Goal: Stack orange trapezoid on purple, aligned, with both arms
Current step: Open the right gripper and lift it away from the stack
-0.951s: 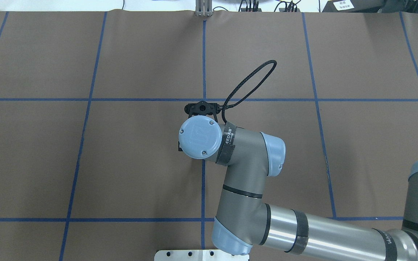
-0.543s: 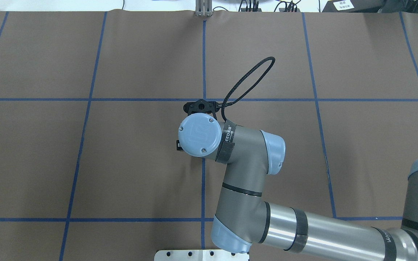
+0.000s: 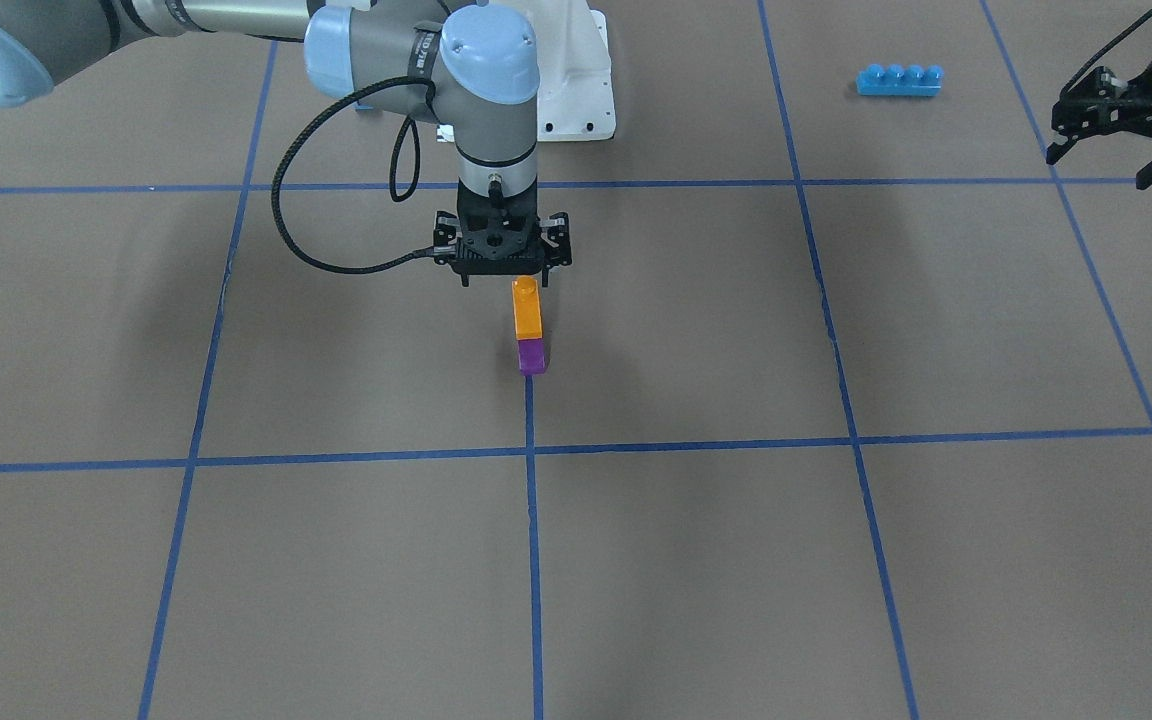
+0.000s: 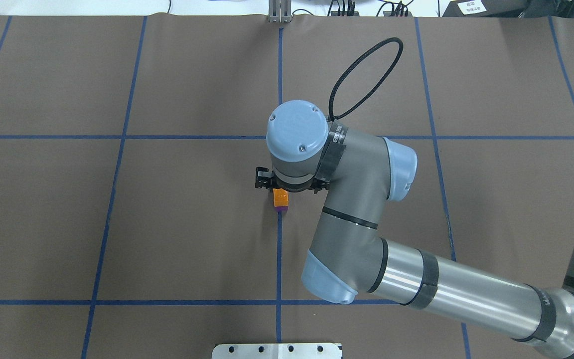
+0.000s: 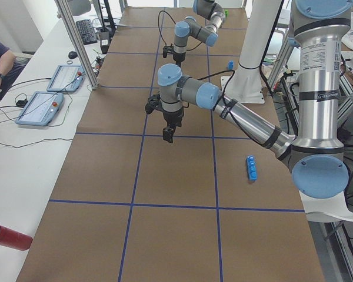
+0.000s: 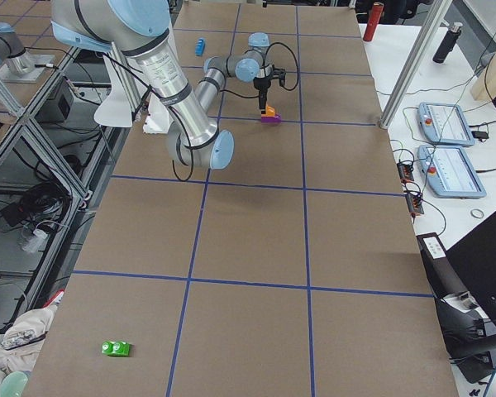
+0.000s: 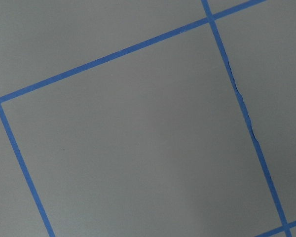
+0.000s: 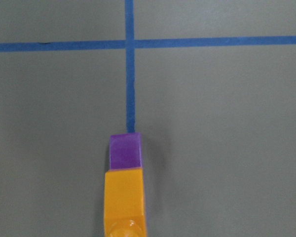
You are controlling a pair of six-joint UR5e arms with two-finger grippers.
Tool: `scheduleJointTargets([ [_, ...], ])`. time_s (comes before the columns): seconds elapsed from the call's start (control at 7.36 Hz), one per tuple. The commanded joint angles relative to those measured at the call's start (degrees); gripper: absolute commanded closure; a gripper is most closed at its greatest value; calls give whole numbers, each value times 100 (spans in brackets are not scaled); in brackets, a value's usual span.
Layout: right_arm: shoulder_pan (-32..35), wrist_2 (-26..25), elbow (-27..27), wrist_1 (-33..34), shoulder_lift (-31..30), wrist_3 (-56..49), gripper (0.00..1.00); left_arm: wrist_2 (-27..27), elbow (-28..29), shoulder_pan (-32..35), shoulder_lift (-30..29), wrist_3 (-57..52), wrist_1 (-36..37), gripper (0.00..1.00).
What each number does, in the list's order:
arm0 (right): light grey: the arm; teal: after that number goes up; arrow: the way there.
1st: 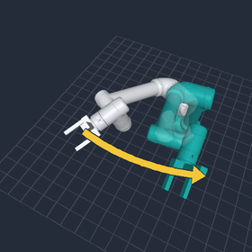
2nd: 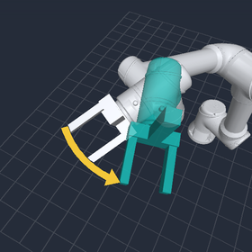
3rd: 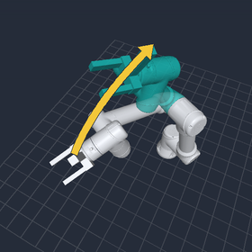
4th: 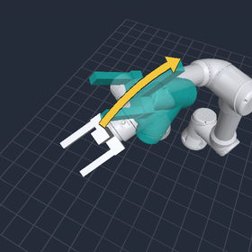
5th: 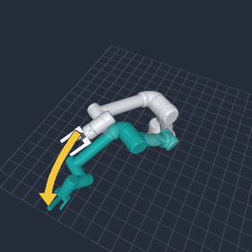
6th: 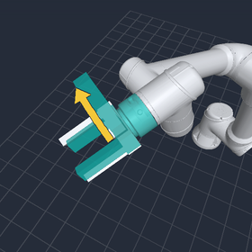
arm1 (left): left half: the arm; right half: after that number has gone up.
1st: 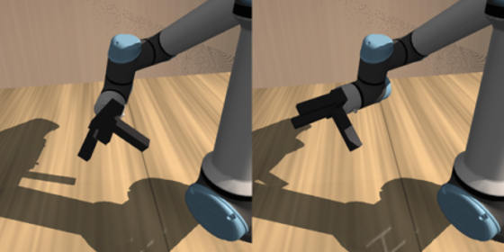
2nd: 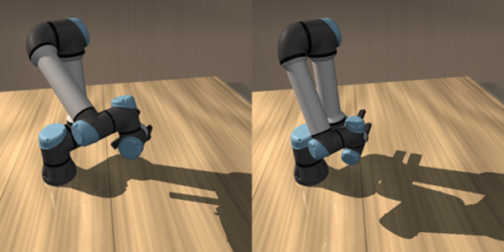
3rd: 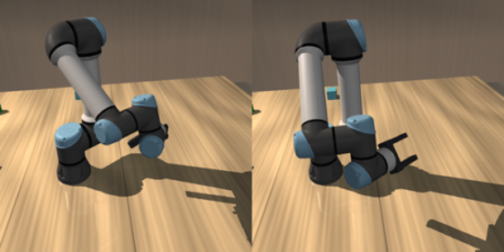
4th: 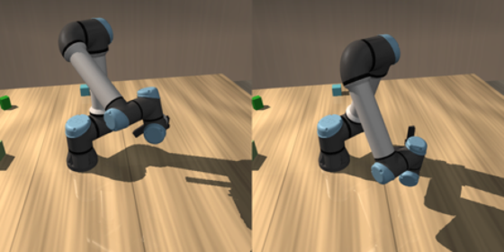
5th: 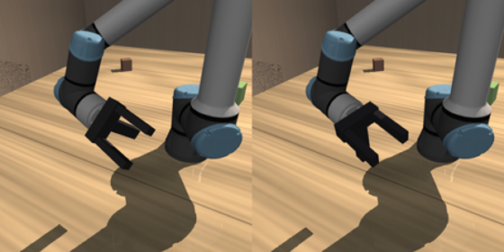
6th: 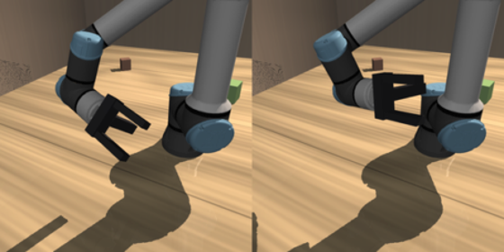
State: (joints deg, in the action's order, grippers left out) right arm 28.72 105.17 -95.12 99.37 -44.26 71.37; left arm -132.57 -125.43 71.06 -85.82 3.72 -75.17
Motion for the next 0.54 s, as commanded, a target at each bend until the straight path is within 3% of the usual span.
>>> scheduleJointTargets([
  [0.0, 492, 424, -810, 886, -309, -795, 1, 39, 280, 178, 83, -500, -111, 0],
  [0.41, 1825, 1363, -1753, 987, -1774, -2585, 1, 29, 1071, 1345, 91, -1697, -129, 0],
])
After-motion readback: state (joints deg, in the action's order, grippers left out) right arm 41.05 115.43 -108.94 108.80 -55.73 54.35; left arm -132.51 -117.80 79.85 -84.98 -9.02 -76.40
